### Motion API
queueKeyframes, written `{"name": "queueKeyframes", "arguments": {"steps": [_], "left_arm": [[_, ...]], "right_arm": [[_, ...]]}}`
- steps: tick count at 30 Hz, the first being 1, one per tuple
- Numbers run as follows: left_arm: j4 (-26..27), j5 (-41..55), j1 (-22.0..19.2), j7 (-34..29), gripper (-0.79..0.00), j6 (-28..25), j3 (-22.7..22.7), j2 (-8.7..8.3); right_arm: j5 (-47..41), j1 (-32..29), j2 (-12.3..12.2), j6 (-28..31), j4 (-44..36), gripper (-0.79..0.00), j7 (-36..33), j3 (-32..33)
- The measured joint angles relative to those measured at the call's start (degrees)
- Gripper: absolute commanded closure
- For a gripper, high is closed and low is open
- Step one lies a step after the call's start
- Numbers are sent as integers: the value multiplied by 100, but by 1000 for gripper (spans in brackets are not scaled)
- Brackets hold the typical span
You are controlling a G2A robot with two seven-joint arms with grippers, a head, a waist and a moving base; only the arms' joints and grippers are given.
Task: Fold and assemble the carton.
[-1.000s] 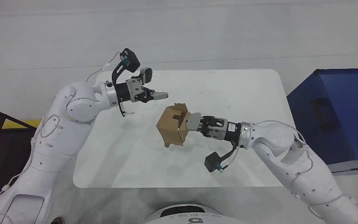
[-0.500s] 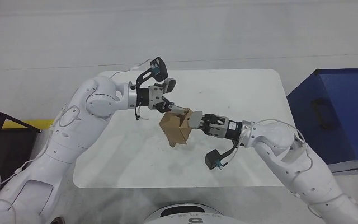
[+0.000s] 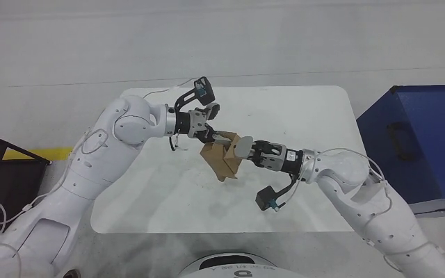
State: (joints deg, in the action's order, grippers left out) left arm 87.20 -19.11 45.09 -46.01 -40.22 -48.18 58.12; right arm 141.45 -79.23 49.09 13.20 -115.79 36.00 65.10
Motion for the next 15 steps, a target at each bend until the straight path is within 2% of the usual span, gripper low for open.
{"name": "queueKeyframes", "arguments": {"steps": [8,11,15], "left_arm": [[42,-21,181,211,-785,-176,-402,-102],[109,39,420,350,-785,-303,-774,-208],[261,91,954,502,-785,-489,-1473,-405]], "right_arm": [[-179,-84,10,-9,28,0,-108,122],[-281,-110,10,39,24,0,-152,192],[-279,-109,9,40,24,0,-152,192]]}}
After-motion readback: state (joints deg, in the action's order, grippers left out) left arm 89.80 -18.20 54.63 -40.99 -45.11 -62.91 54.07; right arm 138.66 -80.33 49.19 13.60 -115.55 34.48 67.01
